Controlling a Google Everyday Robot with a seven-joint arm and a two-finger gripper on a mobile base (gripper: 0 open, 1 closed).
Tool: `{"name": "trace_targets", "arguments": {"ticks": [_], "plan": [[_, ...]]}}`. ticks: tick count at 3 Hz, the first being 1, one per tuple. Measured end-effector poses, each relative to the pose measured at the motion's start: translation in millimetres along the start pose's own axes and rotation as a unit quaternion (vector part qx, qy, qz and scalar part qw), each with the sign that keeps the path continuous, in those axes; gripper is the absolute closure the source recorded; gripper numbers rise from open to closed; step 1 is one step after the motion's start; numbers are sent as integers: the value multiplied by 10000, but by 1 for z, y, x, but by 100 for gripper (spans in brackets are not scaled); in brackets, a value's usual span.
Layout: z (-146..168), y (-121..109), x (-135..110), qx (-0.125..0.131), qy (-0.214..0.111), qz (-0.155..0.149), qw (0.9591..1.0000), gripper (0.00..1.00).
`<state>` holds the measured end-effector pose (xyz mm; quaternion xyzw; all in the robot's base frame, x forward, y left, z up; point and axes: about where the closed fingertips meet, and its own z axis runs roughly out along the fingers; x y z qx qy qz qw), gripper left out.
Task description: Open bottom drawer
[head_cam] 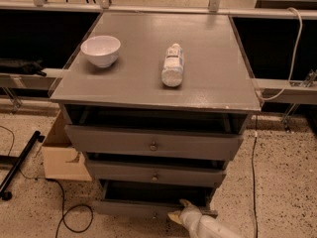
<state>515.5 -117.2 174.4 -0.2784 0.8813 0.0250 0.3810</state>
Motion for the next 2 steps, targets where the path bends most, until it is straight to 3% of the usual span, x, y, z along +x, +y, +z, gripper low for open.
{"name": "trace_targets", "arguments": {"ticks": [2], "plan": [[-11,5,8,1,2,-8,10000,100]]}}
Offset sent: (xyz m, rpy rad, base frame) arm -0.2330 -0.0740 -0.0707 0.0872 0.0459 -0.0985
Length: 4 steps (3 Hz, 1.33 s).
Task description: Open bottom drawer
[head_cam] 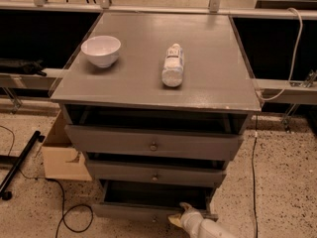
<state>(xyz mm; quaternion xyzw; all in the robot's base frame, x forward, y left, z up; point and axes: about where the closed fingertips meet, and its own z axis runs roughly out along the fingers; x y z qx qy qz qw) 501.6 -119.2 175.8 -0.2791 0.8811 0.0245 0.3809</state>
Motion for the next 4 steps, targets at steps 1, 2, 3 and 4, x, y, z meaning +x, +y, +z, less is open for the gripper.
{"name": "trace_targets", "arguments": {"ticks": [1,2,3,4], "plan": [[-5,13,11,-83,-26,9,10000,100],[-9,12,7,-83,-26,9,10000,100],[-15,14,10,-80,-13,30,10000,100],[-17,17,15,-110,-17,11,9999,100]]}}
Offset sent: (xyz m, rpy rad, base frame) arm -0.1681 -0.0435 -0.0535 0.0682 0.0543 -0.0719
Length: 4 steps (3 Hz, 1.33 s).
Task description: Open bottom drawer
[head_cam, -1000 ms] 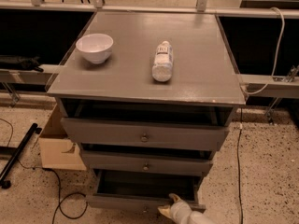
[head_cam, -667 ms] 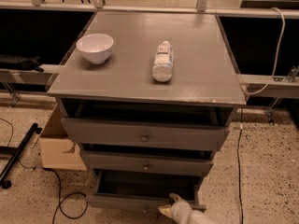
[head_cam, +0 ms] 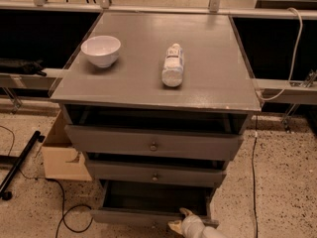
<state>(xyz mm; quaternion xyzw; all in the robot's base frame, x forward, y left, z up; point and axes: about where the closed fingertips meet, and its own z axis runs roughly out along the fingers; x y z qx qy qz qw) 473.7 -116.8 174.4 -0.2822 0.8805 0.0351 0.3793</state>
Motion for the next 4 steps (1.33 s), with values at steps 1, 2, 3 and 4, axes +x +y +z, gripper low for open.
{"name": "trace_targets", "arguments": {"ticks": [1,2,3,4], "plan": [[-1,1,0,-9,-1,-5,10000,100],[-5,4,5,-34,-6,4,10000,100],[-11,8,7,-41,-2,17,10000,100],[-11,8,7,-42,-2,17,10000,100]]}}
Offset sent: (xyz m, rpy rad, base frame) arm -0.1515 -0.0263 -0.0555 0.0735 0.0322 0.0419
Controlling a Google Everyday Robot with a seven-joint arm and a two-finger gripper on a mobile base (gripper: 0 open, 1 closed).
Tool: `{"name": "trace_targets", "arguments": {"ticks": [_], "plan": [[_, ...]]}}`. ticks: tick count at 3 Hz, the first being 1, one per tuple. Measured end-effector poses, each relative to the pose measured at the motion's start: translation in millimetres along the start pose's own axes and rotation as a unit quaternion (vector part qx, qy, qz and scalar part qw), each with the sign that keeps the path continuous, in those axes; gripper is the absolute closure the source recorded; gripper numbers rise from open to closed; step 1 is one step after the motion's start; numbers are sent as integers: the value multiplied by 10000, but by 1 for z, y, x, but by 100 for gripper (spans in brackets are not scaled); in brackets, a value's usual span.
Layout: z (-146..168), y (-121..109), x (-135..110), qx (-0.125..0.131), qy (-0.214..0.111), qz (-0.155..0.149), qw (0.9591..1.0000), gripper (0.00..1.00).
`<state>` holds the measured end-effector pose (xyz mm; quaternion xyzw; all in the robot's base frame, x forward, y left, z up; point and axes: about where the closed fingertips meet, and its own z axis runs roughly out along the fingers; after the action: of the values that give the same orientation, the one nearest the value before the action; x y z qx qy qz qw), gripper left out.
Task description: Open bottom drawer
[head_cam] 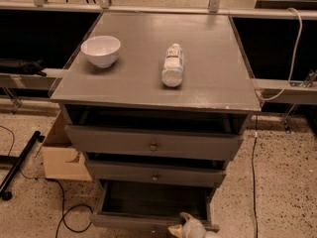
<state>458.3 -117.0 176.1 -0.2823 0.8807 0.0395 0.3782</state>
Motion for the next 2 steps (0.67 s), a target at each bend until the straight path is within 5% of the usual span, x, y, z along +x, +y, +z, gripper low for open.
{"name": "trace_targets", "arguments": {"ticks": [2], "plan": [[-8,12,12,-147,-16,16,9999,100]]}}
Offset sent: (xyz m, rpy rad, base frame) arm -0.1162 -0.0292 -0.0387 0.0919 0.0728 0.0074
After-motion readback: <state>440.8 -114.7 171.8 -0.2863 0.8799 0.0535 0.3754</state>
